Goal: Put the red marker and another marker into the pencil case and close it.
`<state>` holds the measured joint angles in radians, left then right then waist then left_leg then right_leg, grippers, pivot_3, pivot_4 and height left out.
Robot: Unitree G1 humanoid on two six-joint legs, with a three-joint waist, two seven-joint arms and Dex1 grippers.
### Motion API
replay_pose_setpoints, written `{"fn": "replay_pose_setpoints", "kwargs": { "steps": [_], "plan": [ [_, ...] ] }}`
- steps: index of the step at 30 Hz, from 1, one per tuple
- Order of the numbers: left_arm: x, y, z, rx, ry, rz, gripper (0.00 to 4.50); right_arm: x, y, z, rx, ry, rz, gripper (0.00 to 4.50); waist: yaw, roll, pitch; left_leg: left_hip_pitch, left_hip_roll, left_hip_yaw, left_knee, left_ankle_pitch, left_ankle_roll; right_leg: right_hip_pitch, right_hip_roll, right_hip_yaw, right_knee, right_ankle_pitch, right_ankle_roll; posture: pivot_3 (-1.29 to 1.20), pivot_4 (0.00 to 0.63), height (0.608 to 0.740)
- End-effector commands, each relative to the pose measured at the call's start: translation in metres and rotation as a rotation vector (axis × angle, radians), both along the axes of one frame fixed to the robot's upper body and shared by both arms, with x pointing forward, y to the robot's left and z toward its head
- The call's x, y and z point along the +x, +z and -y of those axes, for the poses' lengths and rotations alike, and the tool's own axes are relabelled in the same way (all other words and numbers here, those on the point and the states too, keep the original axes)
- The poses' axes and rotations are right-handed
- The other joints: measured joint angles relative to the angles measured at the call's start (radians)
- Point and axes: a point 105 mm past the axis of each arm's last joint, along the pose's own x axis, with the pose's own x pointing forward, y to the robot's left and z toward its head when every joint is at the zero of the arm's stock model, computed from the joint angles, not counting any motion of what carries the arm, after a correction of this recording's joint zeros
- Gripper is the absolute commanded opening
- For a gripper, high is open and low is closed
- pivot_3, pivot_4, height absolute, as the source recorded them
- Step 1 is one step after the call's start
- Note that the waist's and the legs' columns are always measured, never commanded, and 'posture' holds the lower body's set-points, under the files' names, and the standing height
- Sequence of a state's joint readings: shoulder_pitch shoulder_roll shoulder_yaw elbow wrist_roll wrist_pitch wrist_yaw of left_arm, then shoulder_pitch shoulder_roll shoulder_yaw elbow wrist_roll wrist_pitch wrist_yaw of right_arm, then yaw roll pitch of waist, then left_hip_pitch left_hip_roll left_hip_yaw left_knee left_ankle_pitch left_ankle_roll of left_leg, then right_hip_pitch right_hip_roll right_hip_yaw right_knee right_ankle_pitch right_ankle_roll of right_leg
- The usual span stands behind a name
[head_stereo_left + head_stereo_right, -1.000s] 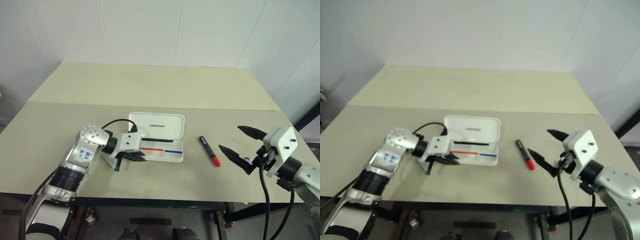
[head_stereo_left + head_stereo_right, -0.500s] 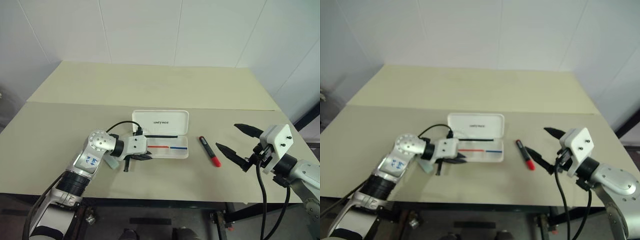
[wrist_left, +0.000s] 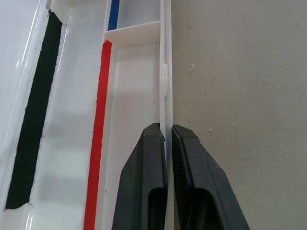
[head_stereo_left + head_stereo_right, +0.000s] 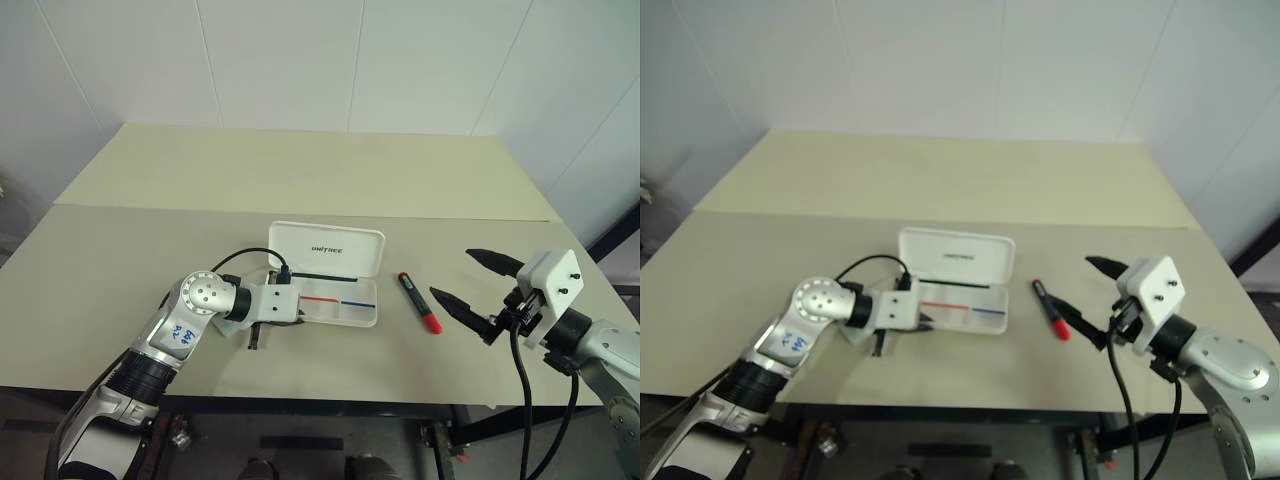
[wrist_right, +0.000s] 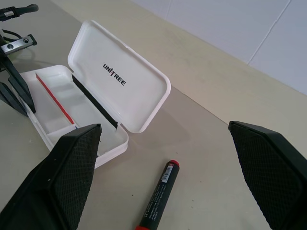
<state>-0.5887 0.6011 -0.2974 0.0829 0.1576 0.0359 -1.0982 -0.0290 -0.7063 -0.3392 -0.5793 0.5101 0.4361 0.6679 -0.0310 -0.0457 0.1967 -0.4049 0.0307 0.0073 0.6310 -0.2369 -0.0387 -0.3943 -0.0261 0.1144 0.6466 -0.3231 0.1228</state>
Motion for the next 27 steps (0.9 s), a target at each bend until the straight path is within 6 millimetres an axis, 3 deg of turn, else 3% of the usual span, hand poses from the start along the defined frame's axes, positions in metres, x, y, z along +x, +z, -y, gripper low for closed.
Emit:
{"fn": "replay_pose_setpoints", "kwargs": {
  "steps": [1, 11, 18, 23, 27],
  "plan": [
    [-0.012, -0.010, 0.007, 0.014, -0.036, -0.042, 1.29, -0.001, 0.006, -0.001, -0.006, 0.011, 0.033, 4.50, 0.001, 0.000, 0.000, 0.000, 0.000, 0.000, 0.000, 0.000, 0.000, 0.000, 0.000, 0.000, 0.000, 0.000, 0.000, 0.00, 0.150, 0.740],
    [-0.028, 0.012, 0.016, -0.084, -0.085, -0.068, 4.35, 0.003, 0.001, -0.003, -0.011, 0.034, 0.013, 4.50, 0.000, 0.000, 0.000, 0.000, 0.000, 0.000, 0.000, 0.000, 0.000, 0.000, 0.000, 0.000, 0.000, 0.000, 0.000, 0.00, 0.150, 0.740],
    [-0.039, 0.038, 0.021, -0.217, -0.127, -0.094, 4.46, 0.011, -0.014, -0.004, 0.024, 0.014, -0.021, 4.50, -0.001, 0.001, 0.000, 0.000, 0.000, 0.000, 0.000, 0.000, 0.000, 0.000, 0.000, 0.000, 0.000, 0.000, 0.000, 0.00, 0.150, 0.740],
    [-0.040, 0.084, 0.010, -0.538, -0.188, -0.052, 4.46, 0.023, -0.040, -0.011, 0.114, -0.055, -0.078, 4.50, -0.003, 0.001, 0.000, 0.000, 0.001, -0.001, 0.000, 0.000, 0.000, 0.000, 0.000, -0.001, 0.001, 0.000, -0.001, 0.00, 0.150, 0.740],
    [-0.034, 0.094, -0.013, -0.625, -0.217, -0.071, 4.46, 0.031, -0.063, -0.020, 0.149, -0.082, -0.137, 4.50, -0.004, 0.001, 0.000, 0.001, 0.000, 0.000, 0.000, 0.000, 0.000, 0.000, 0.000, -0.001, 0.001, 0.000, -0.001, 0.00, 0.150, 0.740]
  ]
}}
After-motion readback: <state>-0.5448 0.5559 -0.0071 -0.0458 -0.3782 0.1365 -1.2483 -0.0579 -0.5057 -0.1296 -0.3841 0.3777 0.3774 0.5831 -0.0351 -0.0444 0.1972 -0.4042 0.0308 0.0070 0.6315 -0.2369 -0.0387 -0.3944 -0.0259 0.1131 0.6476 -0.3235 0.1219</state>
